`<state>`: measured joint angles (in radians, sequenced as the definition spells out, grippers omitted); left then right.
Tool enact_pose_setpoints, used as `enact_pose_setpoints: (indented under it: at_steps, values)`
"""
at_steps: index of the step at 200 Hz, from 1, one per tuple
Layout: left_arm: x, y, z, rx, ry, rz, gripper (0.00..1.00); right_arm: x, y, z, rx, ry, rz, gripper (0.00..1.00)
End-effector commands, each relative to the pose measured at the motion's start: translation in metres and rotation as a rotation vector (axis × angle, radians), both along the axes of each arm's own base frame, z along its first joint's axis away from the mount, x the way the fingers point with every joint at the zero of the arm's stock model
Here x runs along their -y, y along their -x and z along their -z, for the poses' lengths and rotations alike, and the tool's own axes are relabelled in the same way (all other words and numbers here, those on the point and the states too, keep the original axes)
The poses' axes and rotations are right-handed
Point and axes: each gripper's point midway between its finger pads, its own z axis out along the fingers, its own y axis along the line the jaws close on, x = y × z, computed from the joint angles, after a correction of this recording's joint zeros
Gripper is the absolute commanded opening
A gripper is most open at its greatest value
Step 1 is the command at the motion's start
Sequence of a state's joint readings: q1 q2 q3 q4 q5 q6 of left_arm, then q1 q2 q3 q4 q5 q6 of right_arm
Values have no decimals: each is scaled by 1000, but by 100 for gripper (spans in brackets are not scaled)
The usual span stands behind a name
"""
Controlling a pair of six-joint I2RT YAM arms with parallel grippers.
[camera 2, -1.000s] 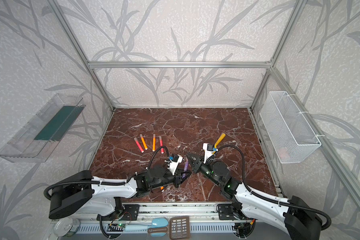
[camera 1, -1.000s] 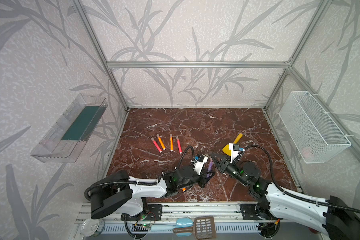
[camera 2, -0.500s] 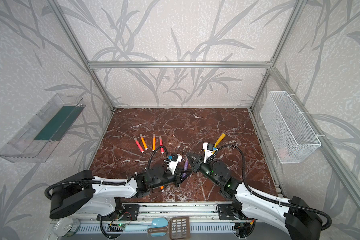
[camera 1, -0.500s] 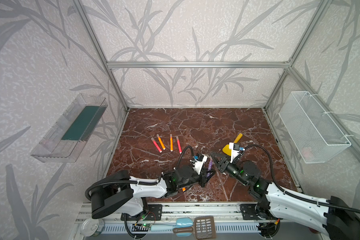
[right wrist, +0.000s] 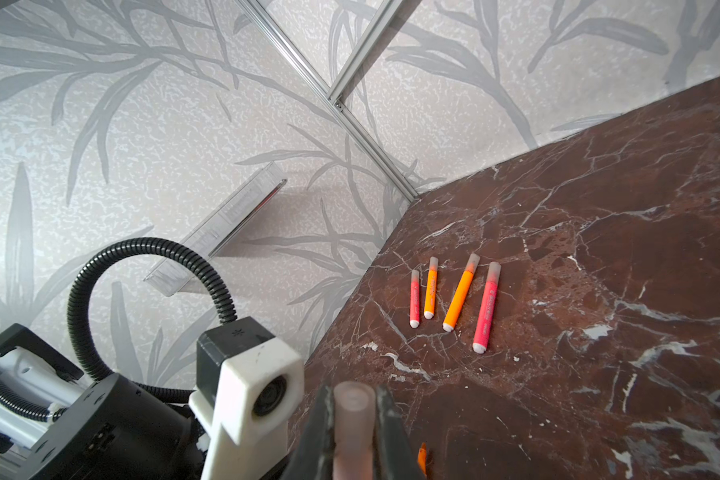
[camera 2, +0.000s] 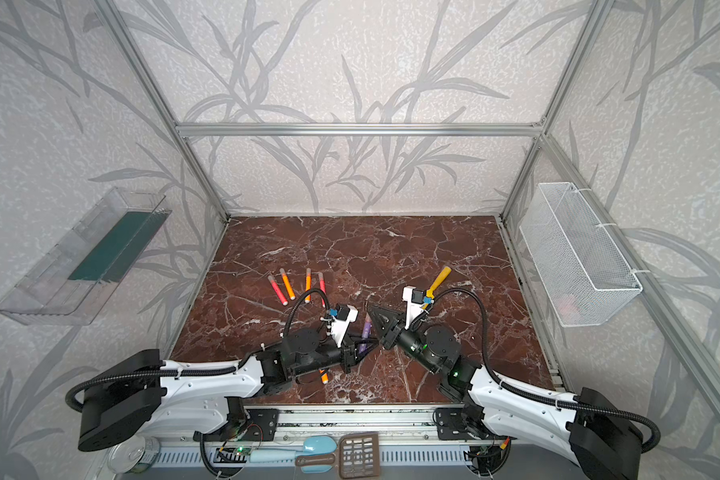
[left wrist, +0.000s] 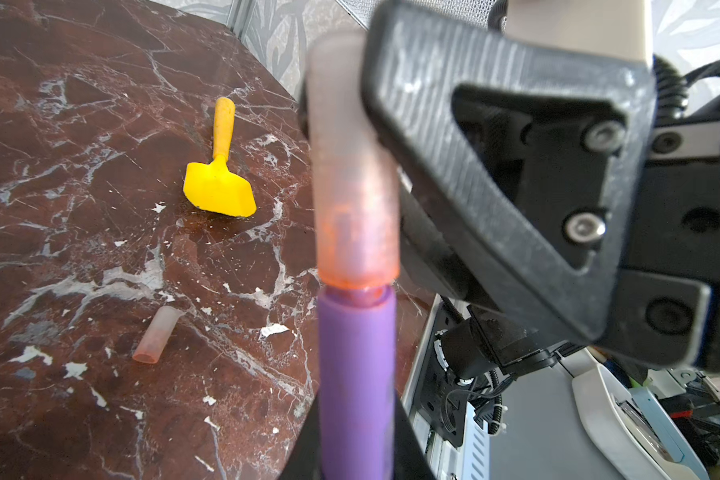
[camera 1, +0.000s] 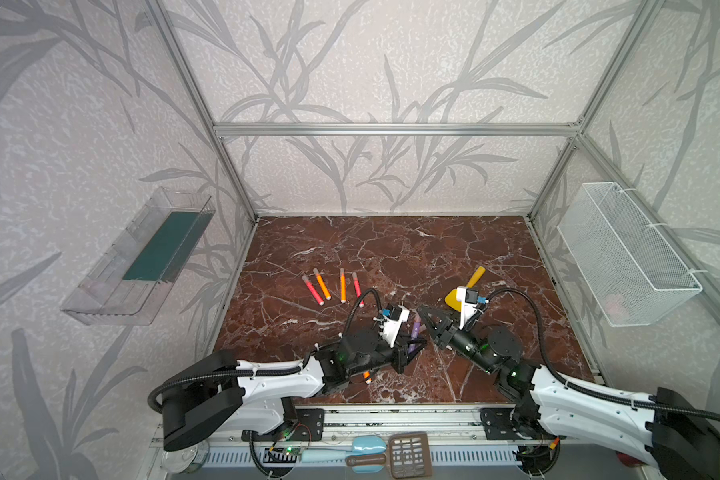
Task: Insert the pens into the pen caps
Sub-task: 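Push the pale cap down onto the purple marker with the right gripper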
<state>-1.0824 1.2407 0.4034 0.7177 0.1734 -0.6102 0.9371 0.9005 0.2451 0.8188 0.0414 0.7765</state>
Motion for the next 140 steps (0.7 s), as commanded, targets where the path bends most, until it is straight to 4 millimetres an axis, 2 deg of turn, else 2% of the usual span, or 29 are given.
enact_pose_setpoints:
  at_steps: [1,22,29,57,92,114,140]
  values:
    - [-5,-15,-54,90,155,-57,0,-8,11,33,-47,89,-64,13]
    - [-5,-13,-52,91,151,-50,0,-6,8,31,-39,98,-46,26]
    - [-6,-13,-50,90,149,-53,0,-4,7,38,-57,129,-34,29]
    - [-8,-13,-45,87,141,-54,0,9,4,37,-49,147,24,34]
    - [-6,-14,-31,89,85,-54,0,21,8,19,11,127,48,41]
    - [-2,-13,-12,95,4,-37,0,27,10,3,59,115,58,47]
    - [4,-12,8,119,-104,-25,0,33,9,-6,79,108,85,55]
